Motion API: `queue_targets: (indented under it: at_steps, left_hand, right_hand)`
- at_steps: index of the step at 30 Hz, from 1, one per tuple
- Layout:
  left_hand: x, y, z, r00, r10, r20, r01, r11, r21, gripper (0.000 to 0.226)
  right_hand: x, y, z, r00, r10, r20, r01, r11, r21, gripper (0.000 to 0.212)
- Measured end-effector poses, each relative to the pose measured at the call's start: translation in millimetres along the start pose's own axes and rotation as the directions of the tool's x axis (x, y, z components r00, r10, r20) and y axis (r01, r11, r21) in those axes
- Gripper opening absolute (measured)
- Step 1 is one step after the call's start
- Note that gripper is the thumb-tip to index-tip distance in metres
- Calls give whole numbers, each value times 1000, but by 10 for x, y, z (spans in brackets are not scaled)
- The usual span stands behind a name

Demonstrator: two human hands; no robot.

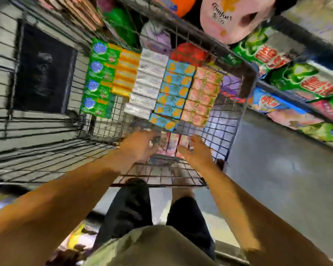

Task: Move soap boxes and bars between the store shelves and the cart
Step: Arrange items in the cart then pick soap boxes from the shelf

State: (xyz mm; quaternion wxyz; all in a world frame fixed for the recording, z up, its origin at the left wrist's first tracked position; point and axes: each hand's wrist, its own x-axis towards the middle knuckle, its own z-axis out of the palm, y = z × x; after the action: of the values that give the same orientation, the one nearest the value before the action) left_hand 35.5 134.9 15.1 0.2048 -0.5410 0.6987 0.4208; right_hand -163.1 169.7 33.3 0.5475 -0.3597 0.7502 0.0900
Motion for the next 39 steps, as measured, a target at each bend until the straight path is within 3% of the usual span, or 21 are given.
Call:
queue_targets:
  at_steps: [5,8,12,16,20,22,24,26,30,33,39]
  left_hand:
    - [510,-148,466,993,-42,113,63,980,-191,54]
    - [710,-241,716,992,-78,98,101,960,-263,62]
    - [900,-284,942,992,-70,104,104,922,-373,59]
    - [991,-222,1007,991,-71,109,111,897,-427,56]
    - [1033,-190,1040,989,-112,101,146,879,-455,54]
    - [1011,-200,1020,986,-125,106,161,863,-479,54]
    - [969,-214,974,986,-140,94,168,845,-508,55]
    - [892,-232,912,981,-160,109,193,834,-517,52]
    - [625,-241,678,968,-159,195,240,811,-533,18]
    - [344,-169,415,963,-145,225,250,789,-561,15]
    - [-205,128,-102,987,-123,105,161,681,-714,57]
  right_hand:
    - [578,121,263,987,163,-4,-162,986,46,64]
    - [848,229,355,967,252,39,-254,962,100,67]
    - [1203,472,578,971,214,108,-231,955,185,65]
    - [1340,651,762,975,220,16,-217,944,249,84]
    - [1331,684,785,966,243,-90,-230,963,140,96]
    - [1168,485,671,965,248,-81,-238,965,114,84]
    - [1017,291,561,969,238,-71,-230,968,97,48]
    - [898,170,464,972,216,-88,-211,975,65,31]
    - [605,15,278,974,158,-164,-164,986,-26,28]
    - [306,-77,126,967,123,-225,-124,992,10,33]
    - [-486,-160,-163,949,-38,-312,102,976,193,4]
